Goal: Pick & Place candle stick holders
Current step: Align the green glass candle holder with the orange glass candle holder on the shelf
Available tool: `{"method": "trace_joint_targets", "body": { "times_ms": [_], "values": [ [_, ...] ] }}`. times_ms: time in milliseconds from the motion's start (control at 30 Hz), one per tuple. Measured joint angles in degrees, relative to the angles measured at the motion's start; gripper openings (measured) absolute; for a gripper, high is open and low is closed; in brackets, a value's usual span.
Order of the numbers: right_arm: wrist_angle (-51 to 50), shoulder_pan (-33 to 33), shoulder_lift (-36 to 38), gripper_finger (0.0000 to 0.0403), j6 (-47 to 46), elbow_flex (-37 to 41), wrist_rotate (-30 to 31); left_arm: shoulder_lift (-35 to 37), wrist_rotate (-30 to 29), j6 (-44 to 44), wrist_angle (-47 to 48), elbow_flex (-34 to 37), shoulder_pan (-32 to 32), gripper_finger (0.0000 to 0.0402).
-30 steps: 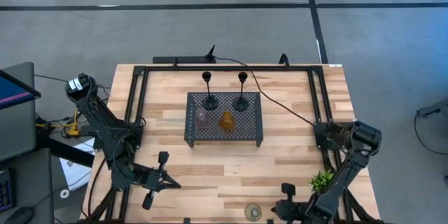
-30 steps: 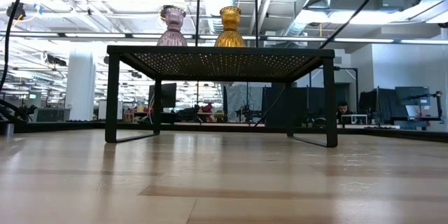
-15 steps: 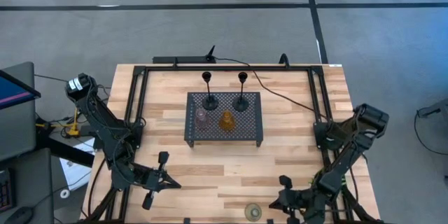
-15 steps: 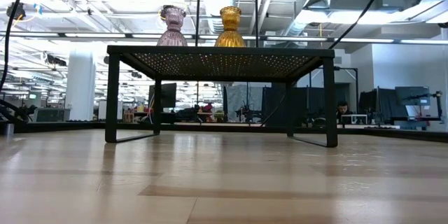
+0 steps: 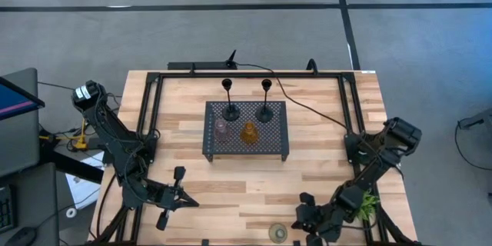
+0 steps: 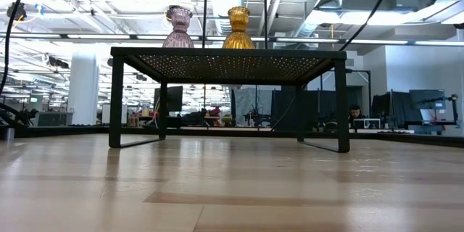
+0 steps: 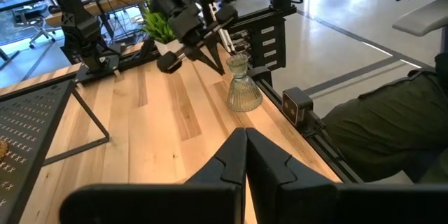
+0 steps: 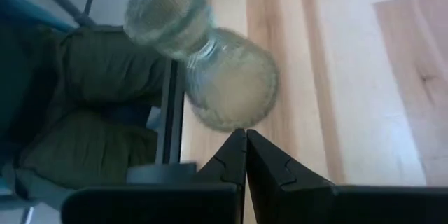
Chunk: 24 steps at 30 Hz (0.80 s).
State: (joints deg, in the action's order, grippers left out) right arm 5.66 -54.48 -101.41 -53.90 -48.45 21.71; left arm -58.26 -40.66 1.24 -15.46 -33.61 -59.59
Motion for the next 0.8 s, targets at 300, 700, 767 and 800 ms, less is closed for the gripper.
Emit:
{"method": "trace_joint_targets", "body": {
  "times_ms": [300,700,767,800],
  "values": [
    [17.27,0.07,0.04,0.0000,4.78,-0.02,-4.26,0.00,0.00,-0.20,-0.04,0.00,0.00,0.0005],
    [17.52,-0.28,-10.61,0.0000,-2.00,-6.05,-2.77,0.00,-0.02,-1.93,-0.04,0.00,0.00,0.0005],
    [17.55,-0.26,-12.24,0.0000,-1.37,-8.32,-2.23,0.00,0.00,-1.95,-0.04,0.00,-0.02,0.0005],
    [17.80,-0.17,-13.00,0.0000,-1.19,-9.44,-1.89,0.00,0.00,-1.95,-0.09,0.00,0.00,0.0005]
  ]
}}
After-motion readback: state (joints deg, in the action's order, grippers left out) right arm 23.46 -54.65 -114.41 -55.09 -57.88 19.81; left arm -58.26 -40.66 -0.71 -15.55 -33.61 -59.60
